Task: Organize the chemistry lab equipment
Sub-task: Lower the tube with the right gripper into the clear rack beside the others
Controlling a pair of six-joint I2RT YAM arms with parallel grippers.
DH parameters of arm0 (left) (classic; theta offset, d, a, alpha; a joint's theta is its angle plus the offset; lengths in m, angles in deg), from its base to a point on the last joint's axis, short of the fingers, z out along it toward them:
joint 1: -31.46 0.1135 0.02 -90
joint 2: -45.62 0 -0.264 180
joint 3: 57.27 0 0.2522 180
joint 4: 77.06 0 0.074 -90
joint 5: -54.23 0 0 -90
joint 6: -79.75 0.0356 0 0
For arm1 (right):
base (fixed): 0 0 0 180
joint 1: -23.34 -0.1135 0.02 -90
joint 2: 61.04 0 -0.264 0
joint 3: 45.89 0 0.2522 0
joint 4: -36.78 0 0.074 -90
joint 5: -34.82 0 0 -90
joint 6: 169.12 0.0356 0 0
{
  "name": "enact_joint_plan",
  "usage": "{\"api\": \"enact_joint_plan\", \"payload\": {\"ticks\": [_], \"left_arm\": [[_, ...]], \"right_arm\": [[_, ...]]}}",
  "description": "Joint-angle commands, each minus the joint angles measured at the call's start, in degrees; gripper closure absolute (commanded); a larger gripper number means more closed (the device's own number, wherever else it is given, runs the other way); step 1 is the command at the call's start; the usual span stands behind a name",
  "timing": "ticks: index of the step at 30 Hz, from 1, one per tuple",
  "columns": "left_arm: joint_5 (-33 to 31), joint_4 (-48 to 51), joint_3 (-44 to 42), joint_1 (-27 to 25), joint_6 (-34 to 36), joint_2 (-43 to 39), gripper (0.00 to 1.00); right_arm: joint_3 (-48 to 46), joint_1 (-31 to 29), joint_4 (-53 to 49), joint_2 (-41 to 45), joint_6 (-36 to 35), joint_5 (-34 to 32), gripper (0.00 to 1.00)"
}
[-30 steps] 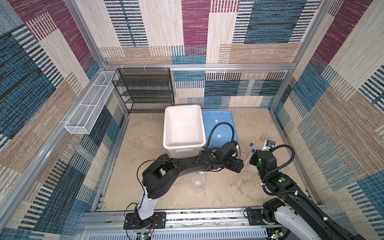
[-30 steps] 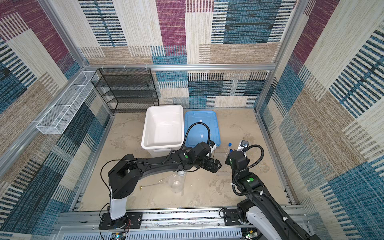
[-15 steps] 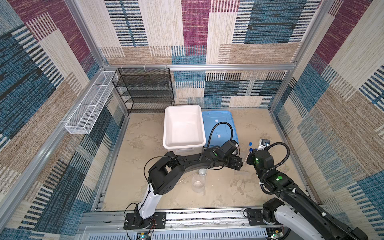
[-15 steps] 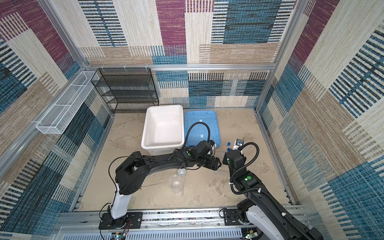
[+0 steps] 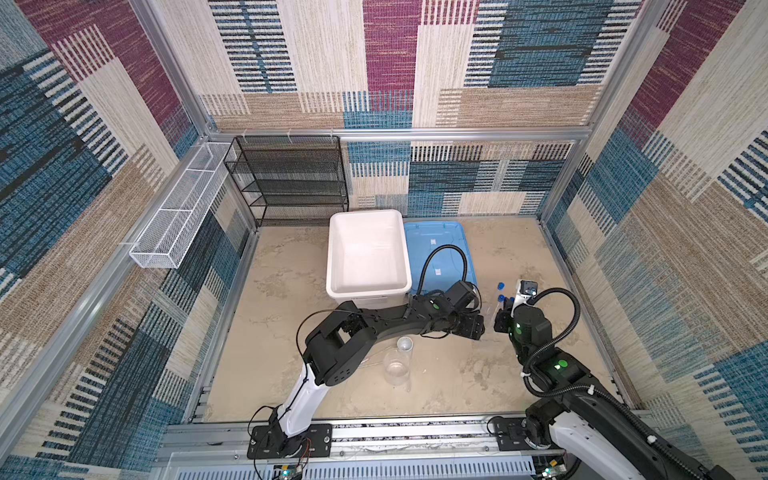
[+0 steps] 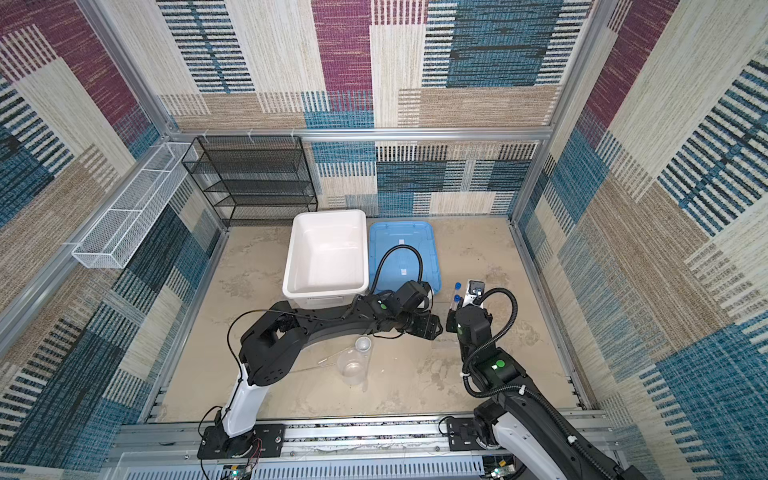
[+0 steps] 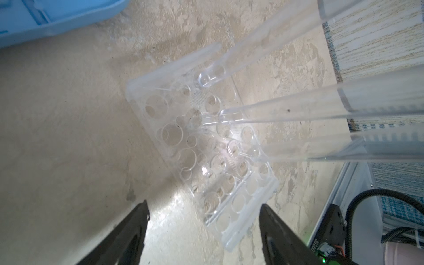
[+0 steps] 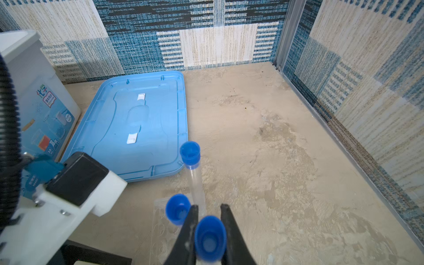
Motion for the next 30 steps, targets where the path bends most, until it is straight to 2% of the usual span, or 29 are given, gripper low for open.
{"api": "enact_joint_plan", "payload": {"ticks": [1, 10, 16, 20, 30], "left_arm": [[1.55, -0.37, 0.18, 0.05, -1.49, -0.06, 0.22], [3.58, -0.63, 0.74, 0.56, -2.75, 0.72, 0.22], [4.85, -1.22, 1.21, 1.08, -4.21, 0.80, 0.23], [6.59, 0.32, 3.58, 1.76, -6.56, 2.74, 0.30], [4.30, 4.86, 3.85, 2.50, -5.01, 1.44, 0.31]], "right_arm": [[0.13, -0.04, 2.71, -0.24, -1.72, 1.06, 0.87], [2.94, -0.04, -5.34, -2.39, 4.58, 0.90, 0.86], [4.06, -0.19, -6.78, -5.61, 6.62, 2.44, 0.87], [4.20, -1.08, -7.30, -5.73, 8.96, 2.36, 0.87], [4.24, -4.69, -10.46, -3.37, 16.63, -0.95, 0.89]]}}
